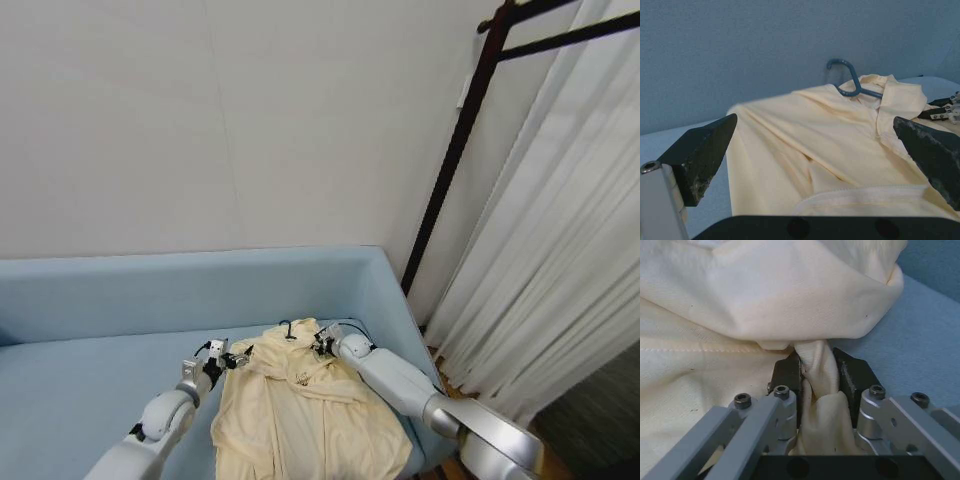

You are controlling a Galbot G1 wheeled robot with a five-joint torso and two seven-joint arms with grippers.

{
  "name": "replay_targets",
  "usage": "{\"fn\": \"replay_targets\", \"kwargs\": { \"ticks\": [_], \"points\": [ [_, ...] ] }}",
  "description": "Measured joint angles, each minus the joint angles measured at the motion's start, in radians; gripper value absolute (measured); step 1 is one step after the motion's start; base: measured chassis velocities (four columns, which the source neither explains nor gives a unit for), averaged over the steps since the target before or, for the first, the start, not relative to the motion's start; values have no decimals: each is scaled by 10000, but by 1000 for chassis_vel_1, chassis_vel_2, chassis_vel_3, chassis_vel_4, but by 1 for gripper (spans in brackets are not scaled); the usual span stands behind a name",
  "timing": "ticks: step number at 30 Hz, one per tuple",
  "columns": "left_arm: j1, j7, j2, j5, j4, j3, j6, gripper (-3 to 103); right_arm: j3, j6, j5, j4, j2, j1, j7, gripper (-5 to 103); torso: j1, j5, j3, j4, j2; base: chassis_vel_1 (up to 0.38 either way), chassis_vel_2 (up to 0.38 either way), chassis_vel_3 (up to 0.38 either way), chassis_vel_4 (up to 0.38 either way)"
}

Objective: Pick up the clothes from the sofa and hang them on the clothes hanger.

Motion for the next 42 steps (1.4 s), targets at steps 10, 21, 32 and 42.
{"fn": "replay_targets", "kwargs": {
  "ticks": [10,21,32,42],
  "points": [
    [-89,-34,-93,5,30,111,-90,100,89,972,-958,84,-191,41,379,11,0,2,1,2,0,0,0,0,0],
    [-135,-64,-235,67,2,280,-179,100,7,1627,-3705,1918,-1107,91,375,9,0,2,-1,2,0,0,0,0,0],
    [-137,-248,-222,73,-548,413,-108,100,168,1646,-6050,4525,-2394,125,1026,9,0,3,-1,1,0,0,0,0,0],
    [198,-363,39,66,-1280,134,-87,100,555,1490,-6516,6474,-3536,584,1202,9,0,3,-1,2,0,0,0,0,0]
  ]
}}
